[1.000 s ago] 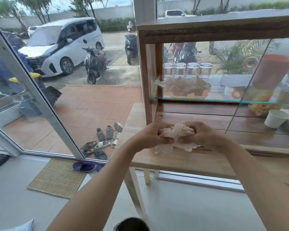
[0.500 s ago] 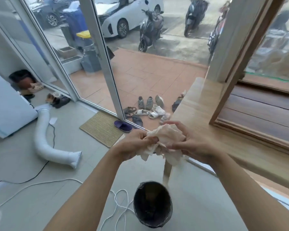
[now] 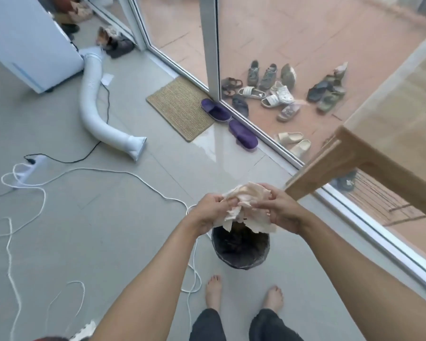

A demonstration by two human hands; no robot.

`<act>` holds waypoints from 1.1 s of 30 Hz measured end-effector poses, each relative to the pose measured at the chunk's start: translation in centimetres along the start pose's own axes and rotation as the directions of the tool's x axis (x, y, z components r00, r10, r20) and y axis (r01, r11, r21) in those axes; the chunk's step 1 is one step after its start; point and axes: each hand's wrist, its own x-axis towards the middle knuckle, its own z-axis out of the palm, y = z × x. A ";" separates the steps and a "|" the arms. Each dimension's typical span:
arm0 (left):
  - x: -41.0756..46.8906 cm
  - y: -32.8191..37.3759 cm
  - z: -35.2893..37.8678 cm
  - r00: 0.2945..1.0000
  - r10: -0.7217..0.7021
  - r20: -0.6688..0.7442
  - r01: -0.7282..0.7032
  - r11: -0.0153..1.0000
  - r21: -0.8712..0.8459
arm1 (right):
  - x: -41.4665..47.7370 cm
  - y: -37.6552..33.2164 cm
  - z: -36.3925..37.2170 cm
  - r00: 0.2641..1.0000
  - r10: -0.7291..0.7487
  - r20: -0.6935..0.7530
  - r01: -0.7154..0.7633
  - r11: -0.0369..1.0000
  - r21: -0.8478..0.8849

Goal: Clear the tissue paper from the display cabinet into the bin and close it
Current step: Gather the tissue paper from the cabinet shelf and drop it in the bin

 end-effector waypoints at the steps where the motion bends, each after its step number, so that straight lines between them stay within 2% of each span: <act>1: 1.2 -1.9 0.1 0.999 -0.033 -0.020 0.032 0.999 -0.020 | 1.4 1.6 -0.7 0.999 0.032 -0.025 -0.032 0.999 -0.003; 5: 6.4 -9.7 0.2 0.984 -0.153 -0.092 0.155 0.988 0.013 | 6.7 8.4 -3.1 0.980 0.150 -0.128 -0.153 0.988 -0.011; 9: 11.6 -16.4 0.1 0.962 -0.208 -0.175 0.218 0.975 0.038 | 11.4 14.8 -5.0 0.944 0.245 -0.221 -0.256 0.966 -0.023; 19: 21.5 -26.4 -0.5 0.927 -0.305 -0.217 0.333 0.937 0.109 | 20.3 24.6 -9.5 0.926 0.274 -0.261 -0.315 0.940 -0.131; 24: 23.2 -28.0 -0.9 0.922 -0.333 -0.198 0.358 0.928 0.108 | 21.7 25.5 -9.9 0.911 0.296 -0.289 -0.362 0.908 -0.211; 28: 22.2 -26.6 -1.0 0.902 -0.388 -0.189 0.409 0.909 0.083 | 20.4 23.8 -8.7 0.887 0.290 -0.358 -0.400 0.871 -0.284; 31: 20.0 -24.0 -0.8 0.899 -0.379 -0.220 0.413 0.901 0.135 | 18.4 21.4 -7.3 0.904 0.242 -0.353 -0.384 0.824 -0.416; 33: 17.9 -21.7 -0.8 0.915 -0.316 -0.249 0.376 0.893 0.248 | 16.7 19.1 -6.2 0.919 0.189 -0.347 -0.363 0.753 -0.550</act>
